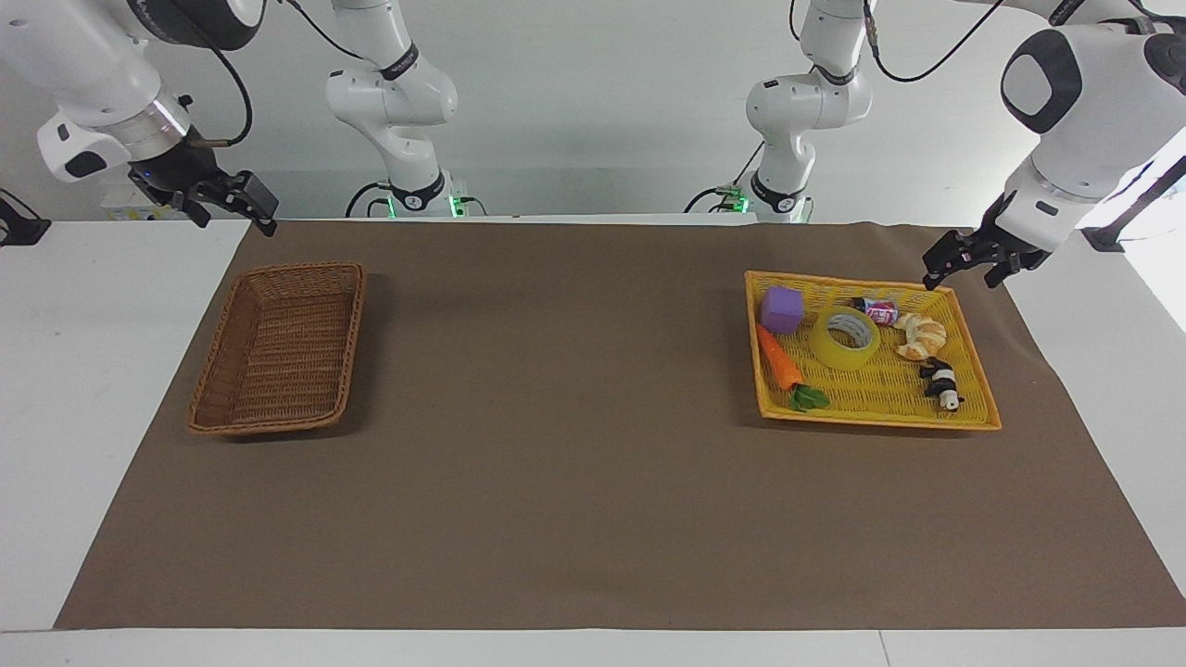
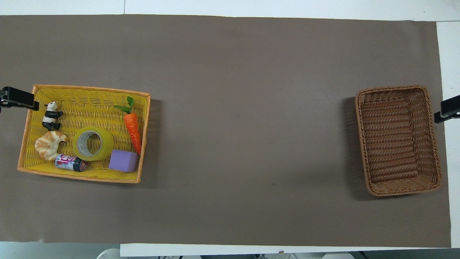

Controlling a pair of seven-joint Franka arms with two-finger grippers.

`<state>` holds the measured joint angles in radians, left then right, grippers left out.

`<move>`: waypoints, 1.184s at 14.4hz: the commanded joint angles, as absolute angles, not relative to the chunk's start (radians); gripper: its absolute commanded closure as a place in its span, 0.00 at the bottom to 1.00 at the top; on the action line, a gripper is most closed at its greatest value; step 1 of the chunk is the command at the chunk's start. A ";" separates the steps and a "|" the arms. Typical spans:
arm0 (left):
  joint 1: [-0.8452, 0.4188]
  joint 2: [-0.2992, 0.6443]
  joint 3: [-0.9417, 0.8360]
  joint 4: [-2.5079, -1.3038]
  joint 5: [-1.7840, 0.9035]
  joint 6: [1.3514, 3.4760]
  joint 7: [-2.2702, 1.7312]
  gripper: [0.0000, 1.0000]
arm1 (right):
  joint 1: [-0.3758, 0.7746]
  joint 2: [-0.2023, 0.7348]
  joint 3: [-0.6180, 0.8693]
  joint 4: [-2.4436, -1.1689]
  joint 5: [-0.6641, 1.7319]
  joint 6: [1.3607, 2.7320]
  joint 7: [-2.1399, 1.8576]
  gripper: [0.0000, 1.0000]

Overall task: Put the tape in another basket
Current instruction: 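Reach the left gripper down toward the yellow tape roll in the tray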

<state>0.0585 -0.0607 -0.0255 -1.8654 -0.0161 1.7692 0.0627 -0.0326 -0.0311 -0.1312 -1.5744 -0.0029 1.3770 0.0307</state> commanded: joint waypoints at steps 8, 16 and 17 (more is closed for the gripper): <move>0.074 -0.098 -0.035 -2.388 -0.009 2.305 0.058 0.00 | -0.041 -0.057 -0.124 -1.605 -0.008 1.385 0.015 0.01; 0.058 -0.078 -0.035 -2.434 -0.009 2.324 0.058 0.02 | -0.041 -0.057 -0.124 -1.605 -0.008 1.385 0.015 0.01; 0.058 -0.077 -0.035 -2.437 -0.009 2.324 0.060 0.02 | -0.040 -0.057 -0.124 -1.605 -0.008 1.385 0.015 0.01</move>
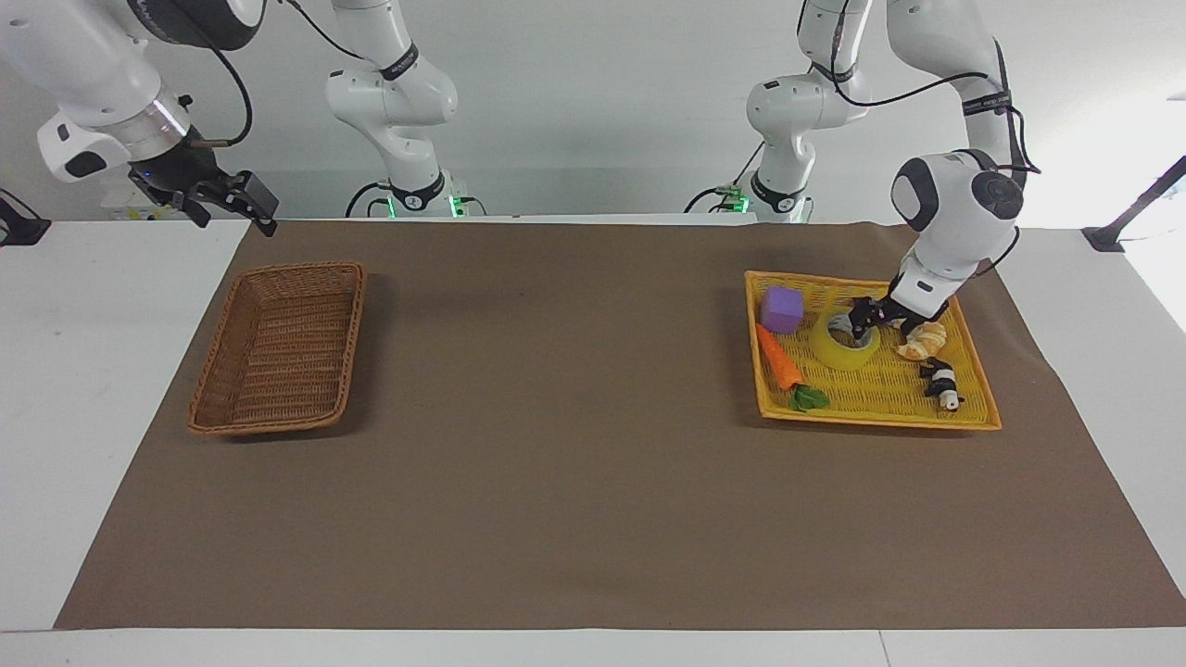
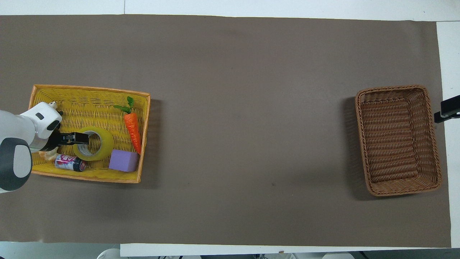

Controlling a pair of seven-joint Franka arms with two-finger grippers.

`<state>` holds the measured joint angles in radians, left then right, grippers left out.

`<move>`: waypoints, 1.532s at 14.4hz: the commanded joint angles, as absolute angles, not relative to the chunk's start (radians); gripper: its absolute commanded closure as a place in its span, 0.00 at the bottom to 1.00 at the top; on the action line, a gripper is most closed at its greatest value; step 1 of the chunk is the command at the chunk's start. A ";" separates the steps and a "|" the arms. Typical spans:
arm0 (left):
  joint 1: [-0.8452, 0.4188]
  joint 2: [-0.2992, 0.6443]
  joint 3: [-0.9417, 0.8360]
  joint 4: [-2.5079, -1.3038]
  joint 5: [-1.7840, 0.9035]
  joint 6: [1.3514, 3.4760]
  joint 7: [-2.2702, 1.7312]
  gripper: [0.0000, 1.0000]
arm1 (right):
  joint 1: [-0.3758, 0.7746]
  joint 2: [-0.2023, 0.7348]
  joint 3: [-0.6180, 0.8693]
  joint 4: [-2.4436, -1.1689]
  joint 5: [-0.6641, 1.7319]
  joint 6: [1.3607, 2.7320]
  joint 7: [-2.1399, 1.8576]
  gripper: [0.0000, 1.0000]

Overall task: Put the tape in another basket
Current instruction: 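Close the left gripper on the rim of the yellow tape roll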

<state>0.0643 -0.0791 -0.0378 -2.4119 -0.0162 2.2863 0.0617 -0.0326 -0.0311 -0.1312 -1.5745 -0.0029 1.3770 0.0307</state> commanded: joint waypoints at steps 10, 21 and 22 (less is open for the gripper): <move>0.058 -0.008 -0.037 -2.444 -0.009 2.384 0.043 0.40 | -0.040 -0.057 -0.124 -1.605 -0.008 1.385 0.015 0.01; 0.014 0.095 -0.040 -2.070 -0.012 2.031 -0.091 1.00 | -0.041 -0.057 -0.124 -1.603 -0.008 1.385 0.015 0.01; -0.006 0.104 -0.041 -2.028 -0.023 2.002 -0.100 1.00 | -0.040 -0.057 -0.124 -1.605 -0.008 1.385 0.015 0.01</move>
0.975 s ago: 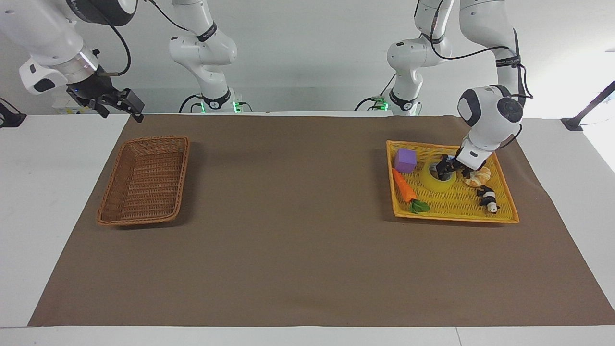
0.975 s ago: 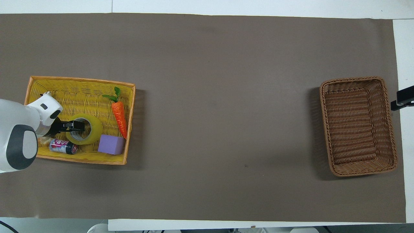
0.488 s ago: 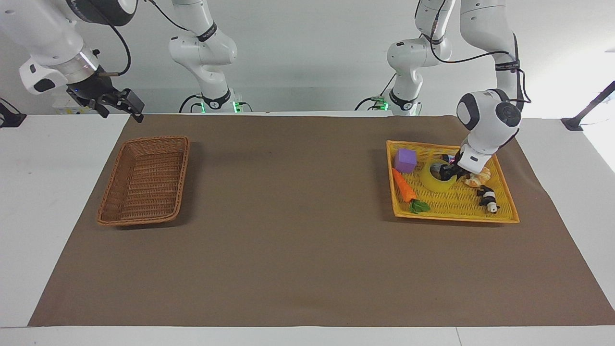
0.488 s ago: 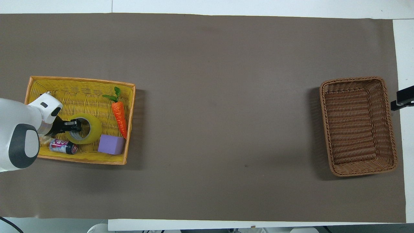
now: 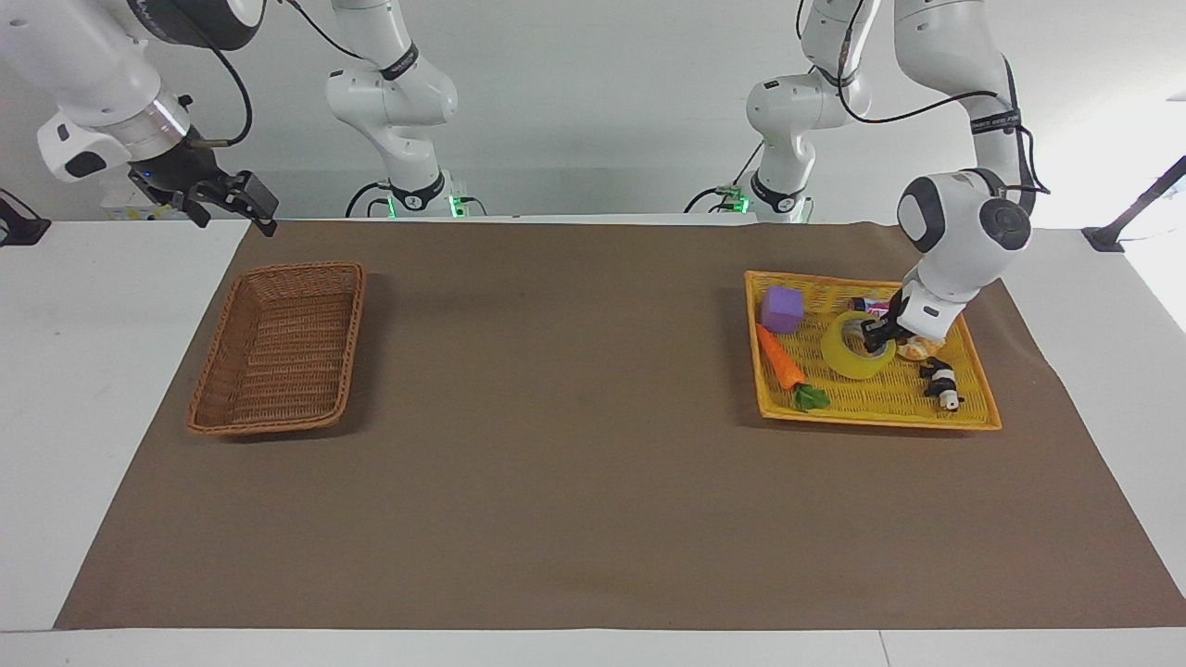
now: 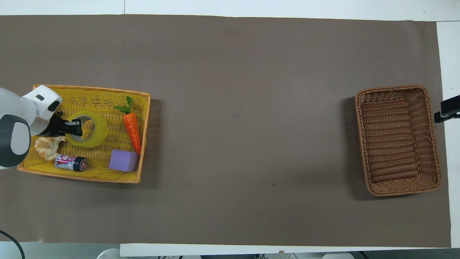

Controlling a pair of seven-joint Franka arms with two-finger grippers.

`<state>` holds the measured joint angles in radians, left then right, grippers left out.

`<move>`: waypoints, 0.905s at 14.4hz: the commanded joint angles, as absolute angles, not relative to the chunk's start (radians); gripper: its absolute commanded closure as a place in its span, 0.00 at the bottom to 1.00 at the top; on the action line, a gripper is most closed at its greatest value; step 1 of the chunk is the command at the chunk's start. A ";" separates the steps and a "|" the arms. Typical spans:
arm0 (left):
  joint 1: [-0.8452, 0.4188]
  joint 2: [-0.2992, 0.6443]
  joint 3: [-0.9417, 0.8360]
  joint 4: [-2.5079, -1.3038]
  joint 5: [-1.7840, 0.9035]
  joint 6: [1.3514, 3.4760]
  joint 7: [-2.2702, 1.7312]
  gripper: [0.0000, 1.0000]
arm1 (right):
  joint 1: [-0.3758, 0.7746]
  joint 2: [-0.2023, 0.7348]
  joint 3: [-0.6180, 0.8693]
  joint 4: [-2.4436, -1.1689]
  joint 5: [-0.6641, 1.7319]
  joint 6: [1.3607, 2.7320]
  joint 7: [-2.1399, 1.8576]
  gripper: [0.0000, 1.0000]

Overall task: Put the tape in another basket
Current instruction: 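Lift the tape roll with the left gripper toward the table center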

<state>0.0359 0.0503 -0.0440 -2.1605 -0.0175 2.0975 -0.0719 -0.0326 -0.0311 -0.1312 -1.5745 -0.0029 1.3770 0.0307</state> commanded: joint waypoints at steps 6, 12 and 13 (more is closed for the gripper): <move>-0.187 0.103 -0.041 -1.962 -0.240 1.977 -0.270 1.00 | -0.040 -0.057 -0.124 -1.605 -0.008 1.385 0.015 0.01; -0.429 0.117 -0.038 -1.865 -0.314 1.985 -0.560 1.00 | -0.041 -0.057 -0.124 -1.605 -0.008 1.385 0.015 0.01; -0.437 0.126 -0.041 -1.832 -0.314 1.976 -0.587 1.00 | -0.040 -0.057 -0.124 -1.605 -0.008 1.385 0.015 0.01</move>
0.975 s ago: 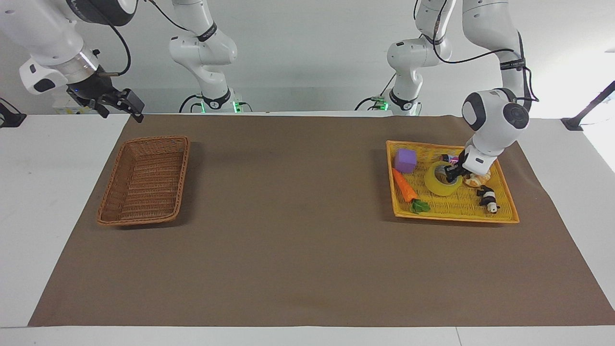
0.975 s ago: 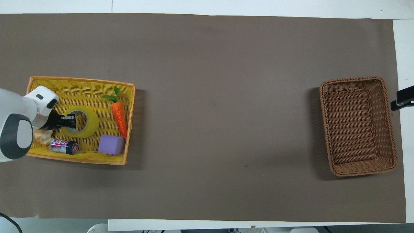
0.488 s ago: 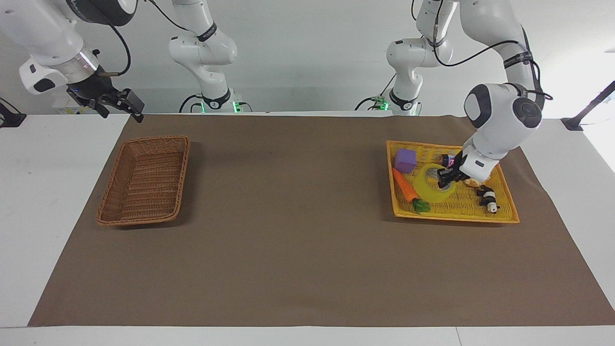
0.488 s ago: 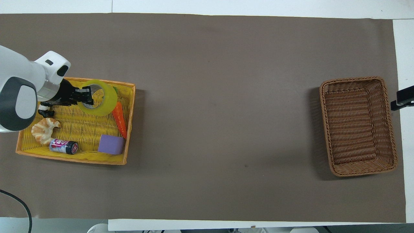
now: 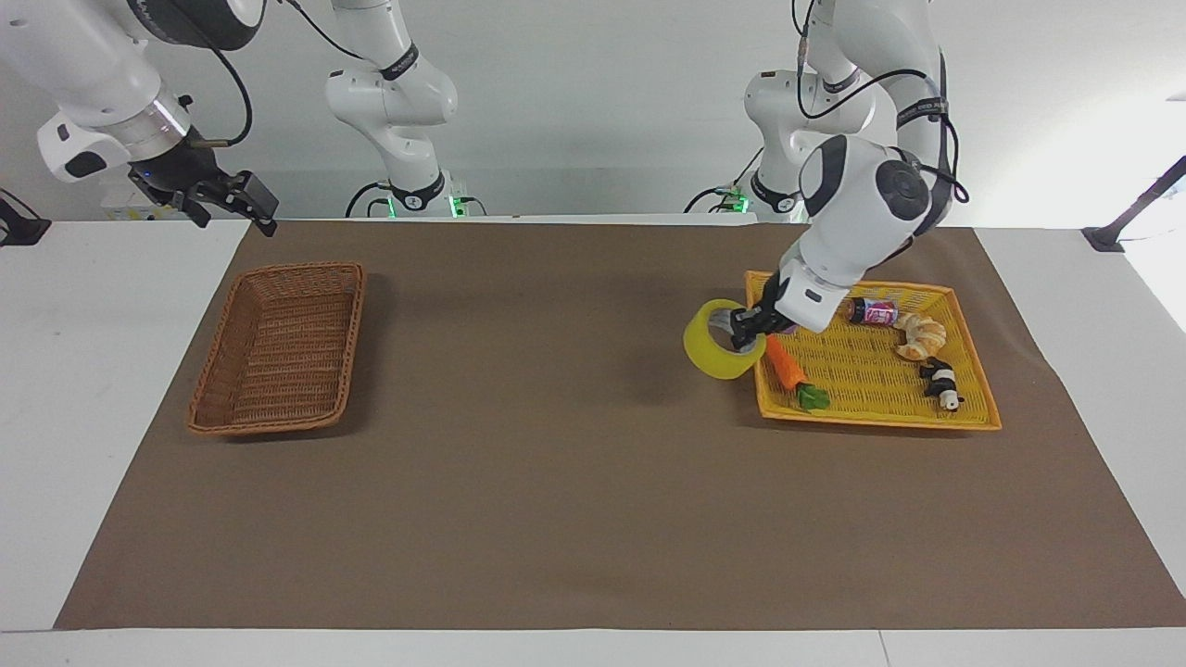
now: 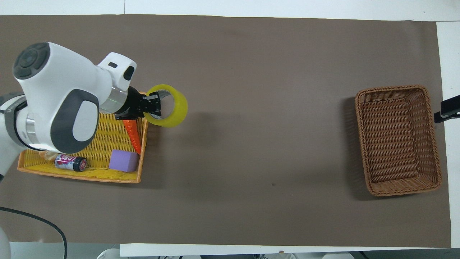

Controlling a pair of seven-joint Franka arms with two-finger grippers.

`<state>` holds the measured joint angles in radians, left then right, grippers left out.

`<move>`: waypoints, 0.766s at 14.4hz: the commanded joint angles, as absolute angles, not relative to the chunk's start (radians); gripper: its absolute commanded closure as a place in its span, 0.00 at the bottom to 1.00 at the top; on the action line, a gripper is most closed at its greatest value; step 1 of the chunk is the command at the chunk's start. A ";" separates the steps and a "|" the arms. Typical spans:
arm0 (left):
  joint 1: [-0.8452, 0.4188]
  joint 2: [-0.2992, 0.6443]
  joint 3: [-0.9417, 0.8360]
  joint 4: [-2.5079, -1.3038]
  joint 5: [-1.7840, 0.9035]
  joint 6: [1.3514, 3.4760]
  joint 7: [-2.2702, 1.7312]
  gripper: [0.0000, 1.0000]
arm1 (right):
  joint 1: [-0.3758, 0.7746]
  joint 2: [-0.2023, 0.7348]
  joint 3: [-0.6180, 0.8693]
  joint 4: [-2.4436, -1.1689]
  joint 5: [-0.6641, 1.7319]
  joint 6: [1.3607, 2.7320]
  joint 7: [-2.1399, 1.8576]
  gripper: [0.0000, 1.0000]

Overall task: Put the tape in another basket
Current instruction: 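Lift the tape roll with the left gripper toward the table center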

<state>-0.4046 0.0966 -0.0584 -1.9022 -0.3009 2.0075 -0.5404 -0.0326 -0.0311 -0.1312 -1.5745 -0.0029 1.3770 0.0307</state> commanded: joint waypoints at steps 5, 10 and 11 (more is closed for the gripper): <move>-0.460 0.118 -0.044 -1.795 -0.321 1.956 -0.609 1.00 | -0.052 -0.055 -0.129 -1.601 -0.008 1.387 0.012 0.01; -0.460 0.112 -0.044 -1.789 -0.321 1.925 -0.611 0.99 | -0.089 -0.060 -0.132 -1.634 0.301 1.394 -0.164 0.01; -0.462 0.112 -0.043 -1.789 -0.321 1.925 -0.611 0.99 | -0.087 -0.069 -0.132 -1.650 0.366 1.394 -0.173 0.01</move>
